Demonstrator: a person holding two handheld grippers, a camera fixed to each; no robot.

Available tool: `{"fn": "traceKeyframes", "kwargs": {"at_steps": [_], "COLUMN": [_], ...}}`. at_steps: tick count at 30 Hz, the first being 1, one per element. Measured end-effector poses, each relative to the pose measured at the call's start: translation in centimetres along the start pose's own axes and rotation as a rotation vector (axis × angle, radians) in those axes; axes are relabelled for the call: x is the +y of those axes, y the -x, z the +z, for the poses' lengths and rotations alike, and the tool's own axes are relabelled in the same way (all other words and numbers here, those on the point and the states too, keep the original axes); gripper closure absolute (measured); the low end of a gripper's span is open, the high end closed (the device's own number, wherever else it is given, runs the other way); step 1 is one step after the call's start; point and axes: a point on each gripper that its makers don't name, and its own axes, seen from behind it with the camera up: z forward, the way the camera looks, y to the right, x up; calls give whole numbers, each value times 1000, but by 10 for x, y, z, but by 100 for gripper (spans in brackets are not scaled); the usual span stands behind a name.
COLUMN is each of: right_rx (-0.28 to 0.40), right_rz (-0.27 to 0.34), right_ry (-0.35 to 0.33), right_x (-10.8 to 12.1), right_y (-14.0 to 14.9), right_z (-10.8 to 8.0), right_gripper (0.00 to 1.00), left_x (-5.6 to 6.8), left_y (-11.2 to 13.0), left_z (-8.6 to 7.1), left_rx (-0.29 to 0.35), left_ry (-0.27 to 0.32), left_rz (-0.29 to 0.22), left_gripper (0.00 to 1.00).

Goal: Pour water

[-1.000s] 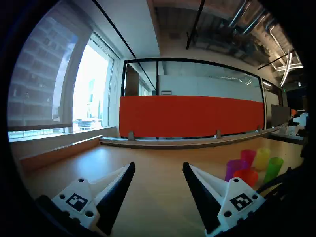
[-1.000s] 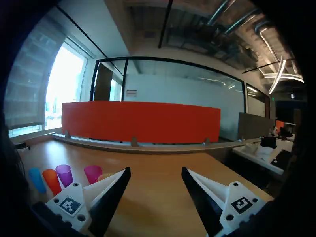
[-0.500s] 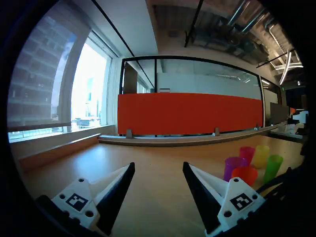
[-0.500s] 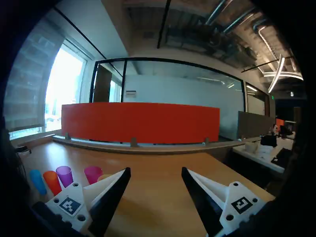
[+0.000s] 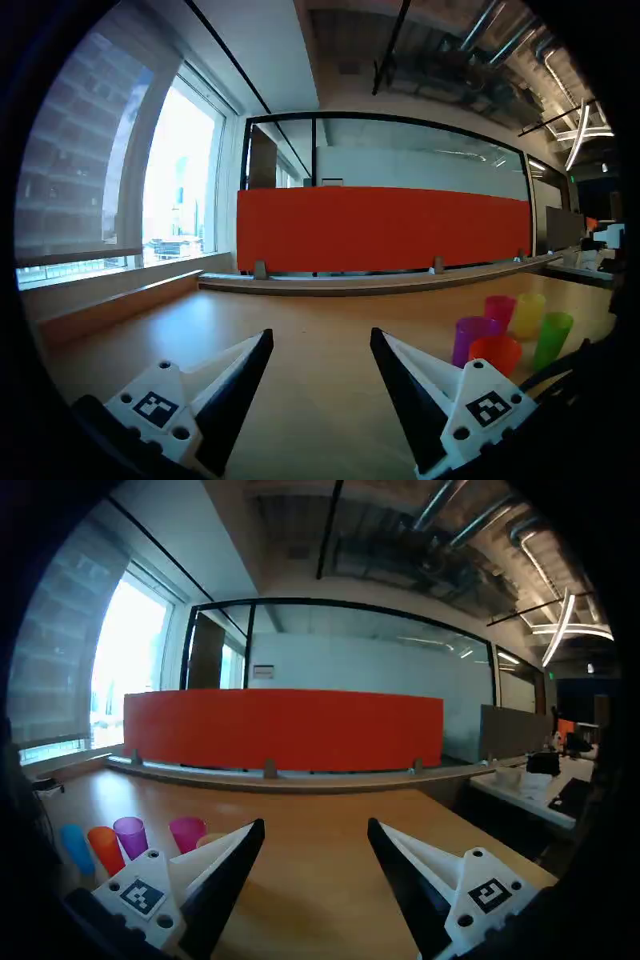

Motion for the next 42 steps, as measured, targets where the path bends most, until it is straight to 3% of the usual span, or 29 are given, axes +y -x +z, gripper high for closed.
{"fn": "traceKeyframes", "kwargs": {"at_steps": [15, 30, 42], "right_rx": [12, 71, 74], "right_rz": [-4, -55, -13], "right_ry": [-16, -36, -77], "right_x": [-1, 0, -3], "right_y": [-6, -6, 20], "right_z": [2, 5, 17], "right_gripper": [0, 0, 0], "left_x": [-2, -2, -2], "left_y": [0, 0, 0], "left_z": [0, -1, -2], "left_rx": [-3, -2, -2], "left_ry": [-7, -8, -9], "left_rz": [3, 4, 4], "left_gripper": [10, 7, 7]}}
